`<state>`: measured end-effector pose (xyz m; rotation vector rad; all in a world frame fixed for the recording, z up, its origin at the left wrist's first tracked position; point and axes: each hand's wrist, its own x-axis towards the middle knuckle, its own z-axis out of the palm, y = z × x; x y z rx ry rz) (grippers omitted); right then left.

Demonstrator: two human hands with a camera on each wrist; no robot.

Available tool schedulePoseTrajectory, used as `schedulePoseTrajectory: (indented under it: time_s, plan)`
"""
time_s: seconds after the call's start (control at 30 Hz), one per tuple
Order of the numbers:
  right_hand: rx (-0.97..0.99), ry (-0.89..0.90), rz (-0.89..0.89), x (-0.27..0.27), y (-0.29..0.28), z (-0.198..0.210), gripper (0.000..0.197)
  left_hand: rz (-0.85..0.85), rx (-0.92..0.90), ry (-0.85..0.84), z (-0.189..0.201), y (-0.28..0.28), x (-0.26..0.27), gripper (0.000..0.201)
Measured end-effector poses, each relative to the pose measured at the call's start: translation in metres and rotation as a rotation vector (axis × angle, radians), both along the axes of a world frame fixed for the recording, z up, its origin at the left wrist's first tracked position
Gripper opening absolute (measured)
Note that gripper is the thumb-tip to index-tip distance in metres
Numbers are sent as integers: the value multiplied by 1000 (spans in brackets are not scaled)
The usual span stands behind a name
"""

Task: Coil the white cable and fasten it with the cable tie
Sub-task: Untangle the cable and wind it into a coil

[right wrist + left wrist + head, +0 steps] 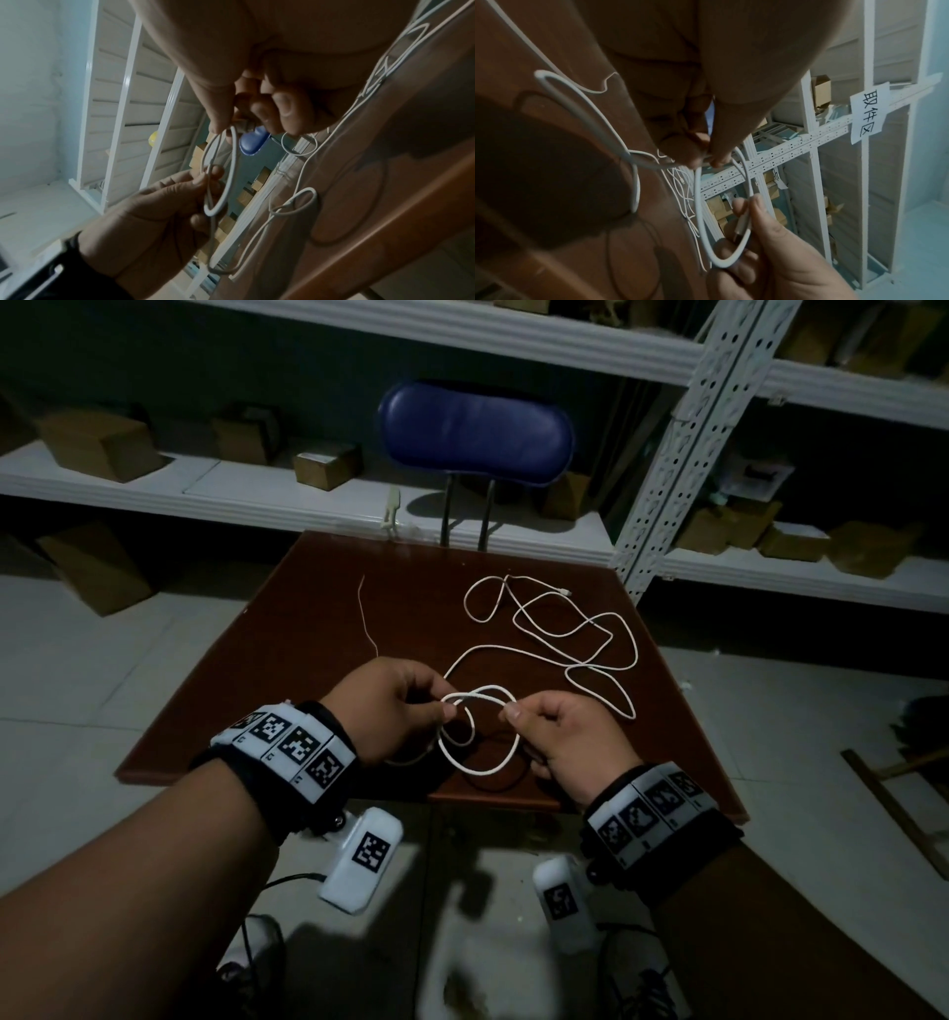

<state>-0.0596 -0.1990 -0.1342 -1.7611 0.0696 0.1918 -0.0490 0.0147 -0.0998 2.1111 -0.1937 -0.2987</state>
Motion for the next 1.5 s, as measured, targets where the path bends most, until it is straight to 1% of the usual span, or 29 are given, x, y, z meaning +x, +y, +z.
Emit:
schedulePoseTrajectory:
  time_s: [0.1,0.23,0.33,0.4,0.47,0.53,0.57,0.67,0.73,0.8,0.9,1.0,1.03,1.1,1.17,1.2,1.23,1.3,1.37,1.5]
  plan:
    - [80,11,-6,1,1,0,25,-13,-20,59,0,3,0,5]
    - [70,14,-6,1,2,-2,25,-44,-98,116,1,5,-2,5]
    - [126,15,-10,2,2,-1,24,23,-160,97,4,4,-4,4]
    - [213,43,-90,3,2,0,24,85,-215,74,6,5,-4,4]
    - [299,131,-227,3,4,-3,27,136,-244,34,9,6,-3,4]
    - [347,302,-297,-1,9,-10,30,184,-277,-5,12,4,-4,5]
    - [347,403,-278,-5,14,-14,30,208,-308,-13,13,3,-4,5]
    - [308,654,-115,-22,33,-24,36,268,-443,11,12,-1,-2,4]
    - [342,749,-32,-33,47,-27,40,283,-516,32,11,-4,-2,9]
    - [396,792,4,-40,61,-29,42,275,-548,34,12,-8,-3,8]
    - [534,784,0,-41,76,-23,41,270,-567,44,13,-15,-6,4]
    - [703,781,52,-34,79,-17,50,282,-597,67,11,-16,-7,3]
    - [740,762,40,-30,79,-15,48,285,-598,67,12,-15,-8,3]
    - [772,710,-65,-23,80,-17,34,297,-600,55,15,-14,-9,3]
    - [807,680,-208,-17,81,-21,8,327,-574,29,17,-10,-8,3]
    - [807,639,-261,-15,79,-24,8,346,-536,4,17,-6,-6,3]
    - [802,590,-296,-12,76,-24,13,363,-483,-25,16,-2,-5,2]
    - [785,468,-364,-7,69,-25,14,389,-348,-81,11,8,0,5]
    - [759,377,-375,-4,60,-22,16,394,-192,-112,7,17,4,9]
    - [752,283,-355,-1,48,-12,21,370,-62,-109,6,22,6,14]
